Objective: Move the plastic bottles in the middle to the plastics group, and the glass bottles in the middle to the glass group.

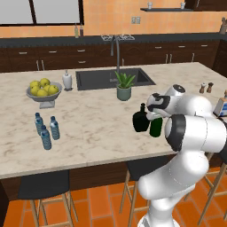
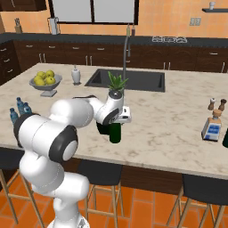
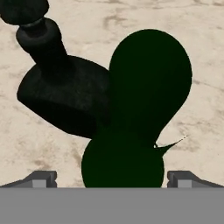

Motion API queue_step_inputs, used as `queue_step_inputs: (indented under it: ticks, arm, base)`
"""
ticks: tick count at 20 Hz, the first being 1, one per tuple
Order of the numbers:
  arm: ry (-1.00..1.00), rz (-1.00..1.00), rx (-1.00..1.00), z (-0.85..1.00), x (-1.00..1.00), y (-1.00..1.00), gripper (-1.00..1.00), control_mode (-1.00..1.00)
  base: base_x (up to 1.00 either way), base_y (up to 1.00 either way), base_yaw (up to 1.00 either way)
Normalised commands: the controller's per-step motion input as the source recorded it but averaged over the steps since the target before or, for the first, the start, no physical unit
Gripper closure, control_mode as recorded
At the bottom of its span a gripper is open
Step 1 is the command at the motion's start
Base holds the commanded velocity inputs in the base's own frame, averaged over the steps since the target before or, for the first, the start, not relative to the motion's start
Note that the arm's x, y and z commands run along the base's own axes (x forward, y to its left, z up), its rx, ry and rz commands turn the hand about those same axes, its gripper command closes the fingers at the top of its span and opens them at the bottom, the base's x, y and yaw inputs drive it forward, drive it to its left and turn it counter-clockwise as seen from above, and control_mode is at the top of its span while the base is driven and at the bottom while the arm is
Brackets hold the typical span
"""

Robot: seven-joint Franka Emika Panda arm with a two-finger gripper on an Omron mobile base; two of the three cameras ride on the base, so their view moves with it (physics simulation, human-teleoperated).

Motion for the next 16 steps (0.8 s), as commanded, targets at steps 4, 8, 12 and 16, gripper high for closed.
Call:
queue_step_inputs:
  ticks: [4,8,12,16]
  arm:
    - [0.00,0.02,0.00,-0.06,0.09,0.00,-1.00,-1.00]
    - [0.00,0.01,0.00,-0.02,0.11,0.00,-1.00,-1.00]
    - [0.00,0.00,0.00,-0.01,0.02,0.00,-1.00,-1.00]
    - [0.00,0.00,0.00,0.00,0.00,0.00,1.00,-1.00]
  base:
    - [0.00,0.00,0.00]
    - [0.00,0.00,0.00]
    - [0.00,0.00,0.00]
    - [0.00,0.00,0.00]
